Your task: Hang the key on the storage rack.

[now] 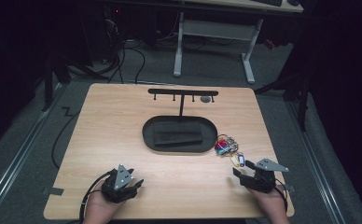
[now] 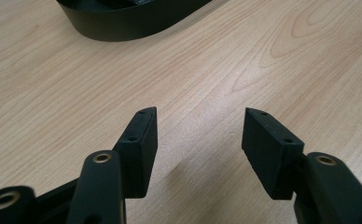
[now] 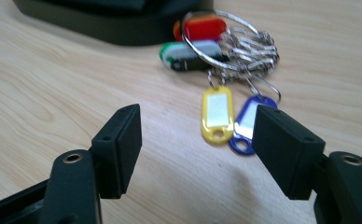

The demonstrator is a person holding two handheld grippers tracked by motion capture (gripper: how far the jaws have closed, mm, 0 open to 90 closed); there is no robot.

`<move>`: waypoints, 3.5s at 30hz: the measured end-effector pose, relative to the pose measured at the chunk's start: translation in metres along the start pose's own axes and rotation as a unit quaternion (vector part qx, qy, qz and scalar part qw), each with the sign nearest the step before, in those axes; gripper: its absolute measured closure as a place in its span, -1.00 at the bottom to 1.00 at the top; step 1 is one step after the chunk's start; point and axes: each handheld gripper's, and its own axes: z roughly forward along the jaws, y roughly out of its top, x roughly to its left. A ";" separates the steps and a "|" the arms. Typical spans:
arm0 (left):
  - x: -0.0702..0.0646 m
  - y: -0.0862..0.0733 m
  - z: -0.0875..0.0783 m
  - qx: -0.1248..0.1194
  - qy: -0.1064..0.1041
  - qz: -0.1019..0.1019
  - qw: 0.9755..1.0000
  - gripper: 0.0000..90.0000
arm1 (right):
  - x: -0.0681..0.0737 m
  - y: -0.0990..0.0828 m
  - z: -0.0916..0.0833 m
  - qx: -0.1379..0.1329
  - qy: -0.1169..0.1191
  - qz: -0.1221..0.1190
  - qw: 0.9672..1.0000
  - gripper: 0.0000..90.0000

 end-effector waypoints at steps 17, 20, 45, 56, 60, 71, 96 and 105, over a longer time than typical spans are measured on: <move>-0.001 0.001 -0.001 -0.009 -0.018 0.025 0.999 -0.03 | 0.027 0.035 0.017 0.170 -0.012 -0.069 0.983 -0.30; 0.002 0.000 0.000 -0.010 -0.024 0.019 0.999 -0.03 | 0.028 0.046 0.016 0.186 -0.010 -0.068 0.980 -0.22; -0.004 0.007 0.002 -0.022 -0.044 0.028 0.998 -0.05 | 0.027 0.118 0.050 0.321 0.012 -0.076 0.944 -0.02; -0.006 0.008 0.004 -0.019 -0.044 0.040 0.998 -0.06 | 0.019 0.132 0.075 0.337 0.008 -0.075 0.939 0.05; -0.012 0.008 0.000 -0.015 -0.033 0.062 0.997 -0.07 | 0.017 0.137 0.079 0.334 0.004 -0.093 0.938 0.21; -0.009 0.005 -0.003 -0.017 -0.029 0.051 0.998 -0.07 | 0.018 0.150 0.094 0.348 0.005 -0.098 0.932 0.49; -0.011 0.004 -0.001 -0.010 -0.030 0.072 0.997 -0.06 | 0.021 0.155 0.106 0.377 -0.013 -0.117 0.919 0.93; -0.011 0.005 -0.001 -0.011 -0.029 0.072 0.997 -0.06 | 0.020 0.175 0.063 0.356 -0.017 -0.131 0.925 0.94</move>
